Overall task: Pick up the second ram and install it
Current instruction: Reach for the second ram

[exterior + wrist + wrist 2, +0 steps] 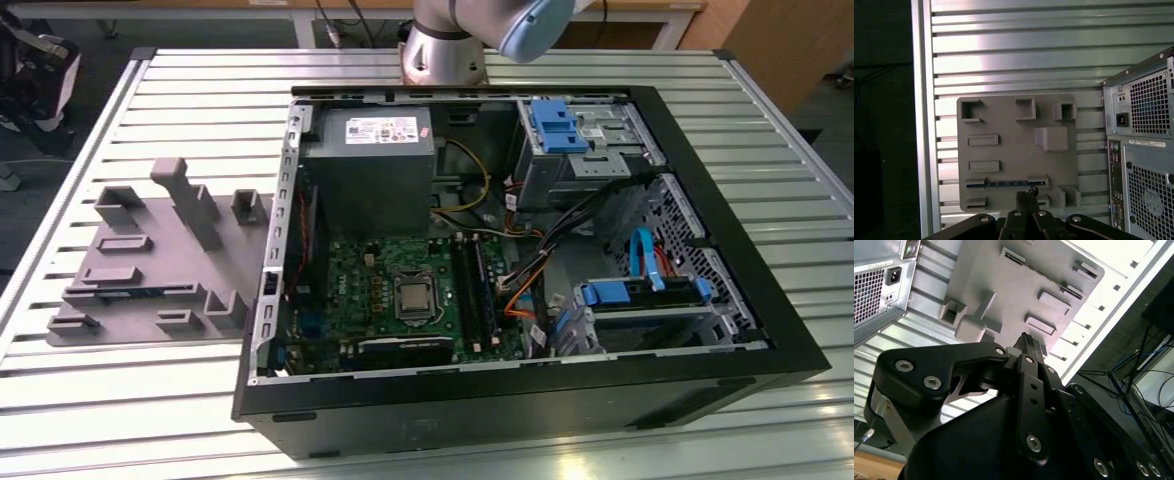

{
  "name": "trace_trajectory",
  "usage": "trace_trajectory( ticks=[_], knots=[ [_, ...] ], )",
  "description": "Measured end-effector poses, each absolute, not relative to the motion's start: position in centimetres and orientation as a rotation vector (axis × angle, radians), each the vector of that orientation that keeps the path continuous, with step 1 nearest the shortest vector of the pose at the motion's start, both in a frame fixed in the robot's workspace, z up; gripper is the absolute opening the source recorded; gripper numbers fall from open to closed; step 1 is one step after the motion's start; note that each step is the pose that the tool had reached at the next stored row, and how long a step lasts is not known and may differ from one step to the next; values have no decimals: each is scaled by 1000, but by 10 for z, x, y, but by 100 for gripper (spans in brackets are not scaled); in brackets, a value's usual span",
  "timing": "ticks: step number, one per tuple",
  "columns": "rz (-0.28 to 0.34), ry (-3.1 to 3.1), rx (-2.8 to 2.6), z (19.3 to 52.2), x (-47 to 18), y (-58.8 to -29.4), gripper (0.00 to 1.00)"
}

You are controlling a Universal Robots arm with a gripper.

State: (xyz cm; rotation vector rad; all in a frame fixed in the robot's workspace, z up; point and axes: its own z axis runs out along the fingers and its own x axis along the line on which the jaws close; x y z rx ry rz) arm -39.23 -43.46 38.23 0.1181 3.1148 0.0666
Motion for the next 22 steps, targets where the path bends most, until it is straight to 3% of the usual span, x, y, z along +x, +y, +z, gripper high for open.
trace_trajectory(
  ticks=[22],
  knots=[
    [66,3120,118,376,-413,-446,11]
  ],
)
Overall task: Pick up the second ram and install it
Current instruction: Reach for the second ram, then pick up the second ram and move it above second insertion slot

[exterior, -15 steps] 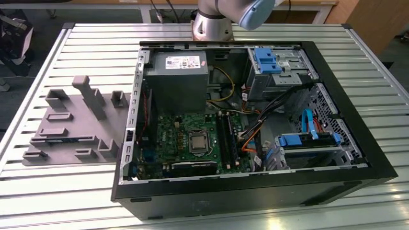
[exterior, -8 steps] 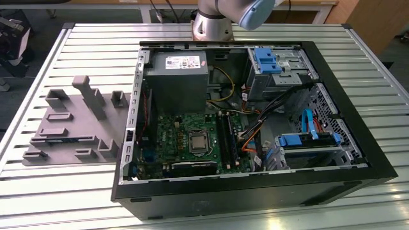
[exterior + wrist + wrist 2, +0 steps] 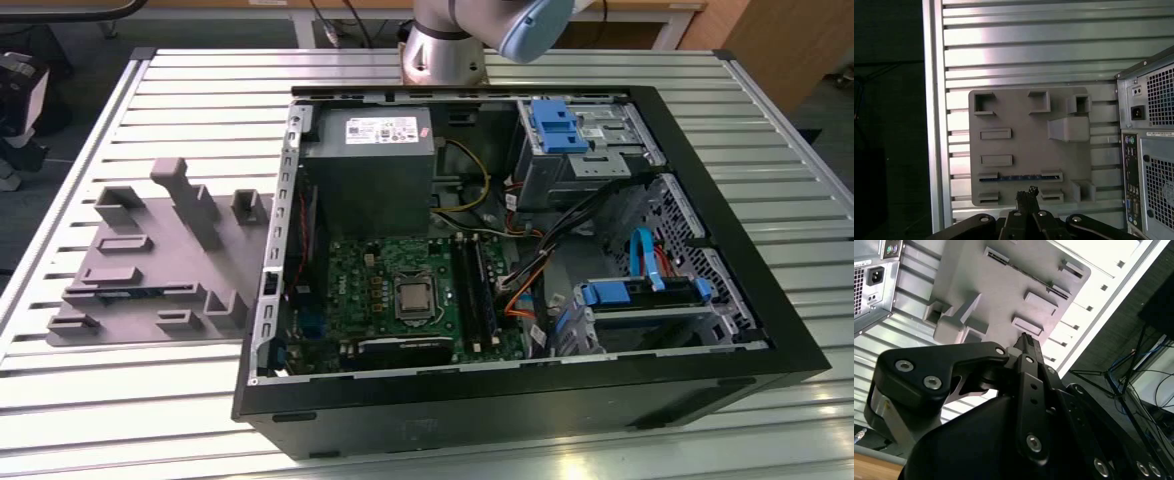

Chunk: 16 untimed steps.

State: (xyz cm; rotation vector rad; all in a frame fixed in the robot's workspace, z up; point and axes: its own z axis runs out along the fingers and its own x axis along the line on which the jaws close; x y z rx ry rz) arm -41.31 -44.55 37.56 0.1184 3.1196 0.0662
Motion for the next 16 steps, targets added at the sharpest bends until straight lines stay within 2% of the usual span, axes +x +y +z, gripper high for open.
trace_trajectory(
  ticks=[16],
  knots=[
    [66,3120,119,374,-413,-448,11]
  ],
)
